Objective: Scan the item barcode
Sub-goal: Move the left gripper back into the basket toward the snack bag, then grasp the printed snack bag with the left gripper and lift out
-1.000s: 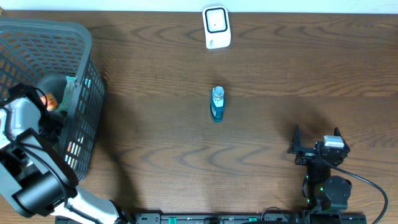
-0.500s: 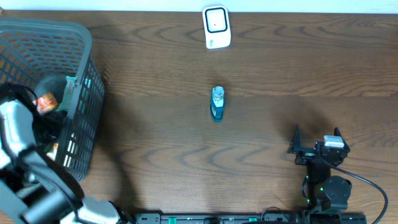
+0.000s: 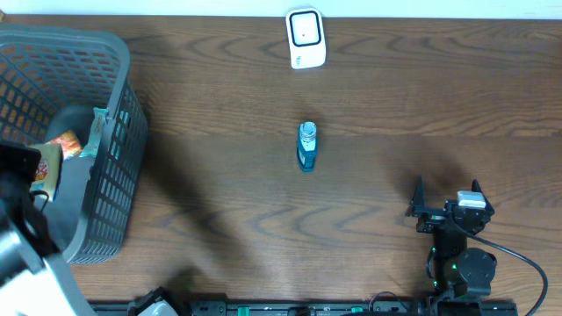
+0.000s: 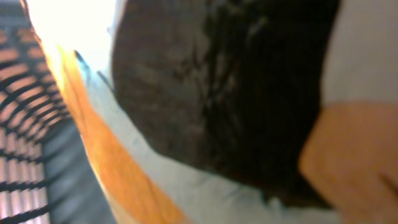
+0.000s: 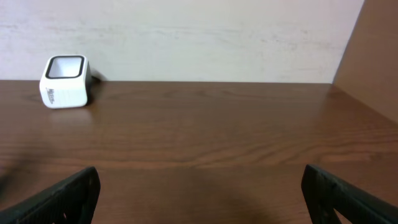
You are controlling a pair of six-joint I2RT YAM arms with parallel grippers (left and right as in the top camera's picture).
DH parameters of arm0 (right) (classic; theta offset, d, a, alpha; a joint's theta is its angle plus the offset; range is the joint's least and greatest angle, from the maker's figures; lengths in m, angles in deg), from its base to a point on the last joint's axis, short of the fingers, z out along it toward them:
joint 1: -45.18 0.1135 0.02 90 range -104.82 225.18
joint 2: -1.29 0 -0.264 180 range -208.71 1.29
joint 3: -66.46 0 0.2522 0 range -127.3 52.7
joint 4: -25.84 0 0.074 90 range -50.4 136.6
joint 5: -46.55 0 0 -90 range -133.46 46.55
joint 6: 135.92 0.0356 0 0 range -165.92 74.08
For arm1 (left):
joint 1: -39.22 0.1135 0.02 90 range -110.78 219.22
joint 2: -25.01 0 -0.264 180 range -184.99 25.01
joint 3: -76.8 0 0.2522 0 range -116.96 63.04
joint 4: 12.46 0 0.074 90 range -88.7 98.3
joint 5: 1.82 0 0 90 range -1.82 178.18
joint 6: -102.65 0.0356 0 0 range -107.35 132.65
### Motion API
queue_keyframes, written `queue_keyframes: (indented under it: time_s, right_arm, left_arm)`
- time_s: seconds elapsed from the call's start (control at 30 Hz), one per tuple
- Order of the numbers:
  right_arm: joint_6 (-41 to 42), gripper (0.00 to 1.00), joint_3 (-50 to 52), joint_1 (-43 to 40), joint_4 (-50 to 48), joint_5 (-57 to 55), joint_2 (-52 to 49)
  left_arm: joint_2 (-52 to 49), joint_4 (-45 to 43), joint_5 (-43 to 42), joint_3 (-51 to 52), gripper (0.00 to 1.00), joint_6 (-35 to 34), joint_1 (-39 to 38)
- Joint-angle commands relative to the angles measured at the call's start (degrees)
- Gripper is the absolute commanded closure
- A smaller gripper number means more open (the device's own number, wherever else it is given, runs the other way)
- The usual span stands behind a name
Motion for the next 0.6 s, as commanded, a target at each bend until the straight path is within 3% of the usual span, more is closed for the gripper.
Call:
queue_keyframes:
  time_s: [0.0,0.23,0.4,0.57]
  right_arm:
    - [-0.6,0.01,0.1,0.3,0.2,0.3,0.3]
    - [-0.7,0.01,0.1,0.3,0.2,0.3,0.3]
    - [-0.6,0.01,0.1,0.3,0.2,0.3,0.3]
    - [-0.6,0.01,0.1,0.3,0.2,0.3,0.3]
  left_arm:
    - [4.8,-3.0,-13.0,-0.9,0.93,-0.4,0.1]
    - [9.8,-7.2,-33.2,-0.9,0.93,-0.4,0.1]
    - [10.0,-5.3,-35.5,-0.7,0.93,-0.3,-0.7]
    - [10.0,-5.8,-35.5,-0.5,0.93,1.8,-7.0]
